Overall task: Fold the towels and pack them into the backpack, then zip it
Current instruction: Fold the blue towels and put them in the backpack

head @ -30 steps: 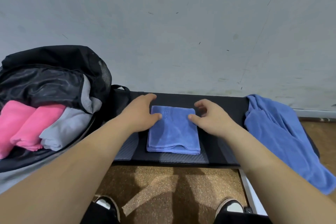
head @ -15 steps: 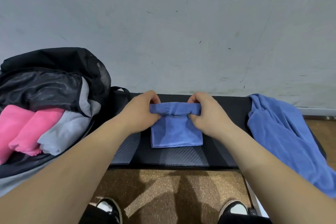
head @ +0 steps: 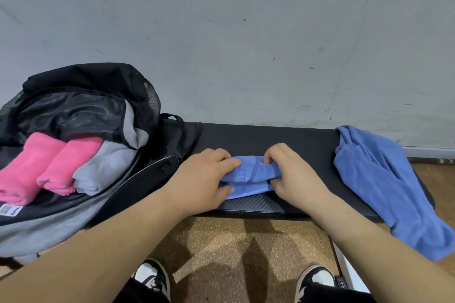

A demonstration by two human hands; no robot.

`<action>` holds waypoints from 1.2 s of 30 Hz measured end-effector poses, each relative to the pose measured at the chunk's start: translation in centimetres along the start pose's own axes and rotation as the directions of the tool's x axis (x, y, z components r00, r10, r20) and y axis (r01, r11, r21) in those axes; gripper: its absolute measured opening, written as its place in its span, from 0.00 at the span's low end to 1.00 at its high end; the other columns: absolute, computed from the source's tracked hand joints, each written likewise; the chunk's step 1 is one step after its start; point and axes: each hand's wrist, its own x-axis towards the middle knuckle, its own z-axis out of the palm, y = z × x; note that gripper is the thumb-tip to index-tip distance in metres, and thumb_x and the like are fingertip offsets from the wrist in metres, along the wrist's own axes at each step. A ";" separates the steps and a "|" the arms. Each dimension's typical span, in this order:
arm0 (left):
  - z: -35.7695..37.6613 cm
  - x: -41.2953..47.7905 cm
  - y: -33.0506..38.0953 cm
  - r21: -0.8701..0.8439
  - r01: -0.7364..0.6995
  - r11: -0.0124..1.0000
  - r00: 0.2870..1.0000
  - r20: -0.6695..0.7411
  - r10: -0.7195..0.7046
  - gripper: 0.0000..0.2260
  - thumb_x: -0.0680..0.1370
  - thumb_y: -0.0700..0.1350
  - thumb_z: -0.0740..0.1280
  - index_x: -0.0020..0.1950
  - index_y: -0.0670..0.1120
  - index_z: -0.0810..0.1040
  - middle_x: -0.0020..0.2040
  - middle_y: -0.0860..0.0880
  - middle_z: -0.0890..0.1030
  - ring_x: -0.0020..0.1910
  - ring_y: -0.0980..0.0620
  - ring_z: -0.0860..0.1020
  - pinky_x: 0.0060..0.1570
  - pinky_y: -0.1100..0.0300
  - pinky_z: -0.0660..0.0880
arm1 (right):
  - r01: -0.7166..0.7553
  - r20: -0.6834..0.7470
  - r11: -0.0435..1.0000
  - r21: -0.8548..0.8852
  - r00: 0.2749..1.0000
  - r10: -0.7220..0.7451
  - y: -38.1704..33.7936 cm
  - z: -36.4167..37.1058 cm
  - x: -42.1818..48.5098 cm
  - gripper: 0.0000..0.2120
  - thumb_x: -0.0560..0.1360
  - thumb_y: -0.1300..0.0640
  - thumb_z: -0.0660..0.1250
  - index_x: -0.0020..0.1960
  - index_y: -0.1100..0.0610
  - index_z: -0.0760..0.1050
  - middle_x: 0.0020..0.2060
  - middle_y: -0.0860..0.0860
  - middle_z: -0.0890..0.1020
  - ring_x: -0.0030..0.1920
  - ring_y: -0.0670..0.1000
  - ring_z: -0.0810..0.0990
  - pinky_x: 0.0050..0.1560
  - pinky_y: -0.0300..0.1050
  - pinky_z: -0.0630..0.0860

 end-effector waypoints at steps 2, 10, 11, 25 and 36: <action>0.0 -0.3 0.2 0.012 0.037 0.999 0.999 0.038 -0.038 0.26 0.77 0.63 0.64 0.70 0.51 0.77 0.65 0.51 0.79 0.62 0.46 0.78 0.61 0.50 0.76 | 0.011 0.071 0.999 0.035 0.997 -0.013 0.1 -0.5 0.2 0.19 0.67 0.64 0.69 0.50 0.46 0.68 0.50 0.43 0.73 0.48 0.50 0.73 0.46 0.54 0.77; 0.5 -0.2 2.3 0.027 0.052 0.998 0.994 0.095 -0.055 0.21 0.81 0.64 0.56 0.53 0.53 0.84 0.63 0.55 0.78 0.60 0.49 0.74 0.58 0.50 0.75 | -0.047 0.290 0.998 0.033 0.957 0.035 0.9 -2.0 1.0 0.18 0.66 0.57 0.80 0.50 0.46 0.76 0.61 0.41 0.77 0.69 0.47 0.74 0.63 0.48 0.74; 0.7 -0.1 2.4 -0.040 0.093 0.995 0.989 0.117 -0.088 0.19 0.84 0.61 0.58 0.51 0.53 0.84 0.64 0.56 0.77 0.61 0.50 0.73 0.59 0.50 0.74 | -0.080 0.325 0.996 0.049 0.944 0.059 0.9 -2.1 1.0 0.17 0.66 0.54 0.82 0.50 0.47 0.78 0.63 0.42 0.76 0.74 0.41 0.69 0.66 0.44 0.72; 0.3 0.8 0.8 -0.197 0.304 0.932 0.915 0.332 -0.228 0.29 0.66 0.60 0.79 0.65 0.58 0.75 0.55 0.58 0.76 0.57 0.54 0.73 0.57 0.54 0.75 | 0.065 0.391 0.984 -0.167 0.920 0.005 -2.1 -1.3 1.2 0.39 0.67 0.47 0.79 0.73 0.39 0.65 0.64 0.39 0.78 0.62 0.49 0.77 0.63 0.50 0.74; -2.3 0.5 -0.2 -0.404 0.364 0.839 0.917 0.315 -0.245 0.27 0.60 0.67 0.79 0.54 0.59 0.76 0.56 0.58 0.74 0.58 0.55 0.76 0.58 0.53 0.77 | -0.169 0.334 0.943 0.287 0.940 0.067 -1.5 -2.8 0.7 0.15 0.66 0.59 0.76 0.49 0.49 0.75 0.44 0.47 0.83 0.41 0.44 0.79 0.47 0.55 0.80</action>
